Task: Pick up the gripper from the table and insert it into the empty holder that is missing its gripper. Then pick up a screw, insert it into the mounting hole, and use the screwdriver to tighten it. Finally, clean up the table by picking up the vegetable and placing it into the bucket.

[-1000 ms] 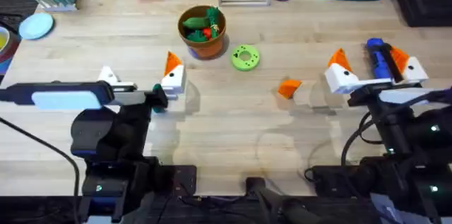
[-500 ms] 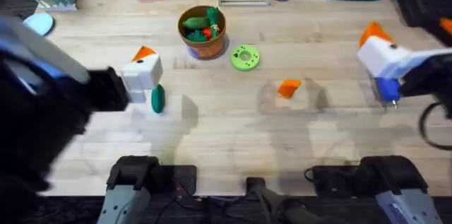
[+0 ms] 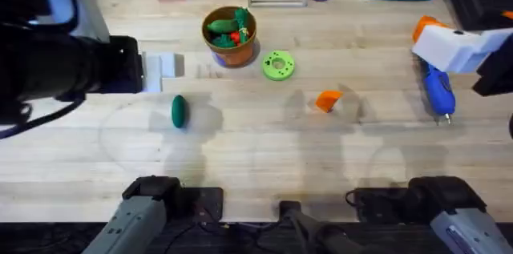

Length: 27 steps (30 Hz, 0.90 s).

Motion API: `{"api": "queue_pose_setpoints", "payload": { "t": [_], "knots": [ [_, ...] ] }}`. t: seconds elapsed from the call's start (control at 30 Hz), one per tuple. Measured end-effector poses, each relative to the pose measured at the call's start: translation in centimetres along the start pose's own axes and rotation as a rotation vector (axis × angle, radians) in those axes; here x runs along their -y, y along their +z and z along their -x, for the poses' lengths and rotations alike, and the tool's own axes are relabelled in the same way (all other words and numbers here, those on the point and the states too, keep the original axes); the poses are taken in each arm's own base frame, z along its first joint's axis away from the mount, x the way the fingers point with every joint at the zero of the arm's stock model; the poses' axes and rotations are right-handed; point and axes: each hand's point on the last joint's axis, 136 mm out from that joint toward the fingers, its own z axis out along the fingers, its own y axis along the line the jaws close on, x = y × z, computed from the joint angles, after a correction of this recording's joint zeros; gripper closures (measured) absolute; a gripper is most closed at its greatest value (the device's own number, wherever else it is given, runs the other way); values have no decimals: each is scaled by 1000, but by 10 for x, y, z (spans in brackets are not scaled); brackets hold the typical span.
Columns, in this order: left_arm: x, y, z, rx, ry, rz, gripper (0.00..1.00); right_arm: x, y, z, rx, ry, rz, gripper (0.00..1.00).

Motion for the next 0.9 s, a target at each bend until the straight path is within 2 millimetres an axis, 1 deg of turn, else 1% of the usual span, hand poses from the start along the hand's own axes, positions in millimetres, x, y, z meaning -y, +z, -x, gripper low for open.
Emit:
{"api": "queue_pose_setpoints", "payload": {
  "t": [0.07,0.13,0.17,0.2,0.27,0.37,0.4,0.43,0.47,0.53,0.57,0.6,0.67,0.7,0.73,0.8,0.83,0.9],
  "knots": [
    [-7,12,-9,-53,-97,40,8,0,0,-1,-2,0,0,10],
    [-13,29,-22,-121,-193,75,8,0,0,-1,-3,0,0,10],
    [-15,56,-43,-229,-275,104,11,0,0,-1,-3,0,0,10],
    [-14,63,-50,-262,-292,110,131,0,0,-1,-4,1,0,10],
    [-13,71,-58,-299,-309,119,433,0,0,-1,-3,0,0,10],
    [-13,73,-54,-276,-334,118,915,0,0,-1,-4,1,0,10],
    [-13,72,-52,-264,-337,116,973,0,0,-1,-4,1,0,10],
    [-12,71,-49,-247,-338,108,990,0,0,-1,-4,1,0,10],
    [-10,70,-46,-229,-332,91,984,0,0,-1,-4,1,0,10],
    [-1,64,-36,-174,-286,33,665,0,0,-1,-4,1,0,10],
    [6,60,-30,-141,-247,-10,500,0,0,-1,-5,1,0,10],
    [13,56,-25,-110,-213,-48,372,0,0,-1,-4,1,0,10],
    [31,44,-11,-20,-130,-135,65,0,0,-1,-5,1,0,10],
    [39,37,-4,31,-94,-173,24,0,0,-1,-4,1,0,10],
    [48,28,5,92,-56,-212,10,0,0,-1,-5,1,0,10],
    [61,12,20,201,-1,-269,6,0,0,-1,-4,1,0,10],
    [69,-1,29,271,29,-303,6,0,0,-1,-5,1,0,10],
    [79,-19,43,375,64,-347,6,0,0,-2,-8,1,0,10]
  ]
}}
